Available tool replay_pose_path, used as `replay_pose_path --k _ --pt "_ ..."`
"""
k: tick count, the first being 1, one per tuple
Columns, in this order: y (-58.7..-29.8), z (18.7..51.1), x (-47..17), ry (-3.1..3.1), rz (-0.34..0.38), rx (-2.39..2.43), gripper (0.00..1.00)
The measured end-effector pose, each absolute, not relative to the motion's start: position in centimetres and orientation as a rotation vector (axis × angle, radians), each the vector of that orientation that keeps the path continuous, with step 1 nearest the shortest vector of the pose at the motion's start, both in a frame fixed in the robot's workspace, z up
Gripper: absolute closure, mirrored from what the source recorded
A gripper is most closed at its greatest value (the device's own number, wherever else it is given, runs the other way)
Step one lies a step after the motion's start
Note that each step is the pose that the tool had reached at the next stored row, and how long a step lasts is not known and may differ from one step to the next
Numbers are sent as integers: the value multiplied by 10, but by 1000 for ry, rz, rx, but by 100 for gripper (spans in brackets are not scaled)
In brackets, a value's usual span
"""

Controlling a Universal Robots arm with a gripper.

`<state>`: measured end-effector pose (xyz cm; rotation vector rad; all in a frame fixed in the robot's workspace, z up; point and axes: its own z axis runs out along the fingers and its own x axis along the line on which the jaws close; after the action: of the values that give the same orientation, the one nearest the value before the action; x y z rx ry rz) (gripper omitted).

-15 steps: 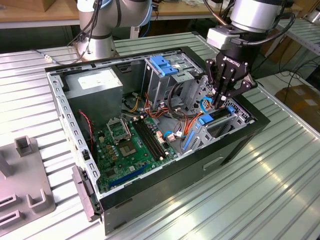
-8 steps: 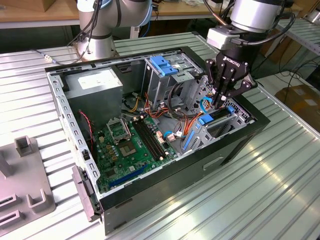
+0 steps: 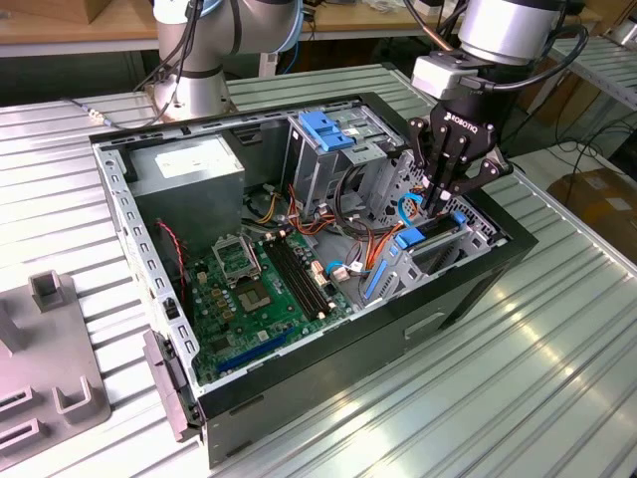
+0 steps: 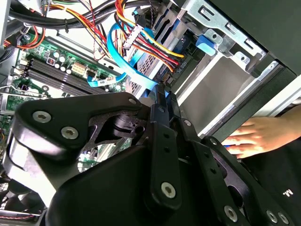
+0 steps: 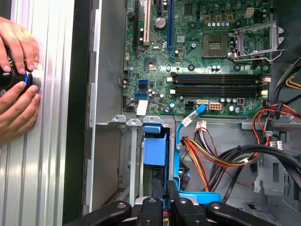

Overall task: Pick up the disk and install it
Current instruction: 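Insert the second disk wire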

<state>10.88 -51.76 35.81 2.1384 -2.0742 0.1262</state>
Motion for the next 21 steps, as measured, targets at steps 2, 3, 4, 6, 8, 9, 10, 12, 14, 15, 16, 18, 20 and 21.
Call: replay_pose_path --k 2,3,4,6,8,9,10,12,14,15,16,18,20,21 --pt "-518 358 109 -2073 126 2140 84" --pt "-518 358 109 -2073 126 2140 84" --pt "-518 358 109 -2072 126 2141 84" --pt "-518 358 109 -2069 127 2143 84" --pt "-518 358 109 -2067 127 2146 84" --pt "-518 358 109 -2066 127 2146 84" --pt "-518 358 109 -2066 127 2147 84" --pt "-518 358 109 -2063 127 2150 84" --pt "-518 358 109 -2061 128 2152 84" --pt "-518 358 109 -2060 128 2152 84" --pt "-518 358 109 -2060 128 2153 84" --pt "-518 358 109 -2059 128 2154 84" --pt "-518 358 109 -2057 128 2155 84" --pt "-518 358 109 -2057 128 2156 84"
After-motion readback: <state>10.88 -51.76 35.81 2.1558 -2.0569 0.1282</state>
